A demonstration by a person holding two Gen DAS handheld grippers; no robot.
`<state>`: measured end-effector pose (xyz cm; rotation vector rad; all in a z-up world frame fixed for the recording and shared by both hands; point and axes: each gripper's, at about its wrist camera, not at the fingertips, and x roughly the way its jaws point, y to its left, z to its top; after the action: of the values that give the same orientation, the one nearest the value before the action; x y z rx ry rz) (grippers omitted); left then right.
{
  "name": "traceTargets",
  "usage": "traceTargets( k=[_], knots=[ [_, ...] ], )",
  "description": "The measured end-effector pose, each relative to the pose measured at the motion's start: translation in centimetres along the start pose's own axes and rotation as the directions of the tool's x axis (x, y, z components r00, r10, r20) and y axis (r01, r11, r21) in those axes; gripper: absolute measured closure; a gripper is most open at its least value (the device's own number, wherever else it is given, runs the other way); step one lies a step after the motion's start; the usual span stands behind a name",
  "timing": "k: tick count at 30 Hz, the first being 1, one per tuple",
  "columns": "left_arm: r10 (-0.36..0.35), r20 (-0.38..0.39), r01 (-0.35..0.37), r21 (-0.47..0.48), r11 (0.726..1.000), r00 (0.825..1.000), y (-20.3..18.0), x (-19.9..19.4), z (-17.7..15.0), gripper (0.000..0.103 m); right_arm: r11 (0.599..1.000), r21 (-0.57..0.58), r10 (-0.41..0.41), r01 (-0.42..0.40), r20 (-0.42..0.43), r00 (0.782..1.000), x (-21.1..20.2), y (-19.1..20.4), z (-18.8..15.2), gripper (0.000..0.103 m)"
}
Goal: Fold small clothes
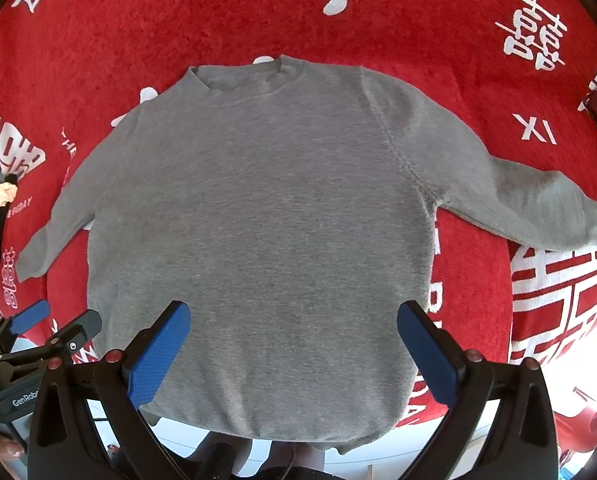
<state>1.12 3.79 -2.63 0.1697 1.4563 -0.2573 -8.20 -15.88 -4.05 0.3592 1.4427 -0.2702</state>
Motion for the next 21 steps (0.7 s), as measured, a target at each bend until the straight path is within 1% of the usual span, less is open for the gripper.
traceTargets(
  k=[13,19,21],
  knots=[
    [-0.055,0.012,0.055,0.007,0.998,0.998,0.2,-0.1,-0.1,0.000,0.999,-0.030,-0.016,0.015,-0.006,1.000,0.1,1.6,0.1,0.000],
    [-0.068,0.019,0.069,-0.015,0.998,0.997,1.1,0.0,-0.1,0.000,0.999,-0.052,-0.012,0.012,-0.009,1.000,0.4,2.7,0.4,0.000],
    [-0.096,0.020,0.096,-0.030,0.995,0.995,1.7,0.1,-0.2,0.000,0.998,-0.061,-0.007,0.007,-0.012,1.000,0.5,3.2,0.5,0.000]
  ],
)
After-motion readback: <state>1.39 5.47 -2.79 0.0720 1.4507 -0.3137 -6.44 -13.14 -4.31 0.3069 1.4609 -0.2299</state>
